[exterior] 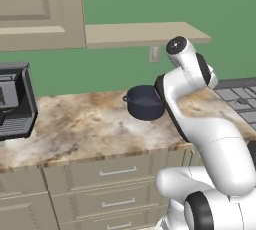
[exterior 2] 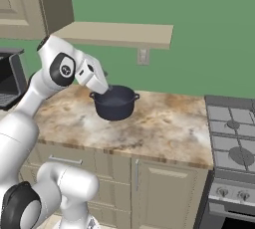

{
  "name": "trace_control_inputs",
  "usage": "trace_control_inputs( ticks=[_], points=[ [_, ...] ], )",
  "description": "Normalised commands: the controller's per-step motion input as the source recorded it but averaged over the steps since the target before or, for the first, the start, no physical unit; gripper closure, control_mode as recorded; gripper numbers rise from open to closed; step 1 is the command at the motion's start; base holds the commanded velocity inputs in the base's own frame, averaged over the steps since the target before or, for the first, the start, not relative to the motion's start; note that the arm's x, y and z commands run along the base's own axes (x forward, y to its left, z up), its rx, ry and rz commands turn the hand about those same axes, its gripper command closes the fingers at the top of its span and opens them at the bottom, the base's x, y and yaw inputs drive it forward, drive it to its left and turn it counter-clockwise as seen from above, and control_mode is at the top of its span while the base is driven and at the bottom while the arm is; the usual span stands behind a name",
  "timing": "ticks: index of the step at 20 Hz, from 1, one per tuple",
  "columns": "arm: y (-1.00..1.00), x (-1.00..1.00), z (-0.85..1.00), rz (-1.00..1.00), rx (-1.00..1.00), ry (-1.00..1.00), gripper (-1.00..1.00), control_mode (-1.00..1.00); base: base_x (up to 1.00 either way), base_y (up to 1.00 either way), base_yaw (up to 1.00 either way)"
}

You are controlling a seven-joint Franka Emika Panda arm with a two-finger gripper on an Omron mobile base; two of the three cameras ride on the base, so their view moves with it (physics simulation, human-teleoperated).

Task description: Pick the kettle from the cabinet and place it on a stove burner. Then pick the pot from the counter and place it on another stove burner. Finally, turn both burners on.

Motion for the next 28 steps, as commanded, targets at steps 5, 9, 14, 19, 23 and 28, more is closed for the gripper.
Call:
trace_control_inputs(
  ticks=[5, 9, 14, 19, 23, 28],
  points=[
    [0.01, 0.00, 0.00, 0.00, 0.00, 0.00, -1.00, -1.00, 0.00, 0.00, 0.00],
    [0.05, 0.00, -0.03, 0.00, 0.00, 0.00, -1.00, -1.00, 0.00, 0.00, 0.00],
    [0.17, 0.00, -0.12, -0.01, 0.00, 0.04, -1.00, -1.00, 0.00, 0.00, 0.00],
    [0.18, 0.00, -0.10, -0.02, 0.00, 0.05, -1.00, -1.00, 0.00, 0.00, 0.00],
    [0.19, 0.01, -0.12, -0.02, 0.00, 0.06, -1.00, -1.00, 0.00, 0.00, 0.00],
    [0.19, 0.05, -0.24, 0.00, 0.01, 0.06, -1.00, -1.00, 0.00, 0.00, 0.00]
  ],
)
